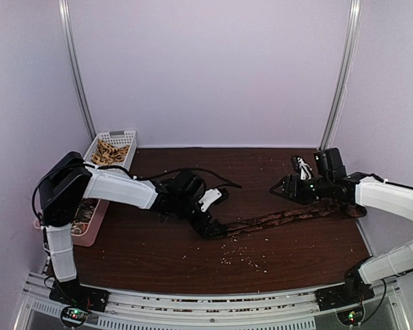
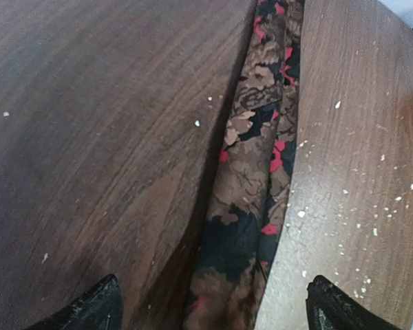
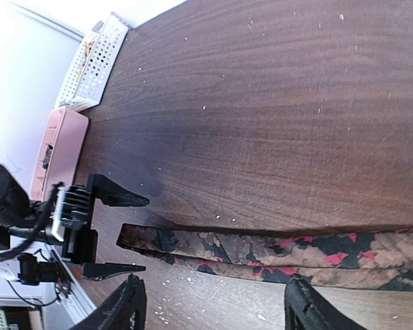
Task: Roll the ties
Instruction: Adjust the tie at the center of the board.
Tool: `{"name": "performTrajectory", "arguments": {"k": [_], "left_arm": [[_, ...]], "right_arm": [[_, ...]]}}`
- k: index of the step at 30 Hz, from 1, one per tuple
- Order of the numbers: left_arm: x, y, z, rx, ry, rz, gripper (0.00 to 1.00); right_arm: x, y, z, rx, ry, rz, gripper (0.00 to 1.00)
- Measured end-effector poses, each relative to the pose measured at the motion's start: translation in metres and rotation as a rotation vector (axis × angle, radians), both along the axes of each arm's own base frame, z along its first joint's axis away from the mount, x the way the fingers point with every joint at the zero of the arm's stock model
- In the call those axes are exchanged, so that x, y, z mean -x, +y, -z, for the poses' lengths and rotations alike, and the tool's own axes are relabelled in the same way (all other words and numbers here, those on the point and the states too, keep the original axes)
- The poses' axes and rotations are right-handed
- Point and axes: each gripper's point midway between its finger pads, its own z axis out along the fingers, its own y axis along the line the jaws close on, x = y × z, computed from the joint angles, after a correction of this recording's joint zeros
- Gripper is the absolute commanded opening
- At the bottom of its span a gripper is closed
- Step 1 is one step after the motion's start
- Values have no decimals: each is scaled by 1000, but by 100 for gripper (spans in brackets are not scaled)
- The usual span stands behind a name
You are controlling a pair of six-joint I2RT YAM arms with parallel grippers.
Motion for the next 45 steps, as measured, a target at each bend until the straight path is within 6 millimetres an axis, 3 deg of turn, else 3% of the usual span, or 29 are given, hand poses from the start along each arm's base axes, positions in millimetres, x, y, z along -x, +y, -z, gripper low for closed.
{"name": "performTrajectory", "arguments": {"k": [2, 4, 9, 12, 19, 23, 25, 32, 37, 39, 42, 45], "left_arm": [[1, -6, 9, -23, 5, 27, 93], [3, -9, 17, -47, 9, 50, 91], [11, -9, 28, -103, -4, 103, 79], [10, -3, 31, -146, -38, 129, 68], [-3, 10, 35, -238, -164, 164, 37], [-9, 19, 33, -272, -214, 173, 25], [-15, 24, 33, -287, -234, 176, 24], [-35, 51, 32, -317, -266, 158, 37], [-35, 79, 29, -324, -268, 131, 42], [-37, 90, 24, -323, -270, 120, 55], [-43, 93, 10, -294, -292, 113, 96], [-46, 88, -9, -235, -311, 98, 98]], "right_arm": [[-1, -3, -6, 15, -22, -1, 82], [-5, -12, -10, 12, -32, 23, 99], [-28, -56, -19, -92, -28, 178, 99], [-34, -70, -20, -164, -12, 221, 100], [-33, -63, -32, -232, -22, 174, 100], [-31, -62, -36, -237, -33, 165, 99], [-30, -60, -37, -237, -36, 158, 100], [-21, -43, -35, -184, -49, 95, 100], [-11, -27, -64, -92, -171, 44, 99], [-10, -26, -85, -47, -254, 46, 99], [-11, -28, -114, 5, -380, 59, 100], [-15, -31, -124, 13, -433, 78, 100]]}}
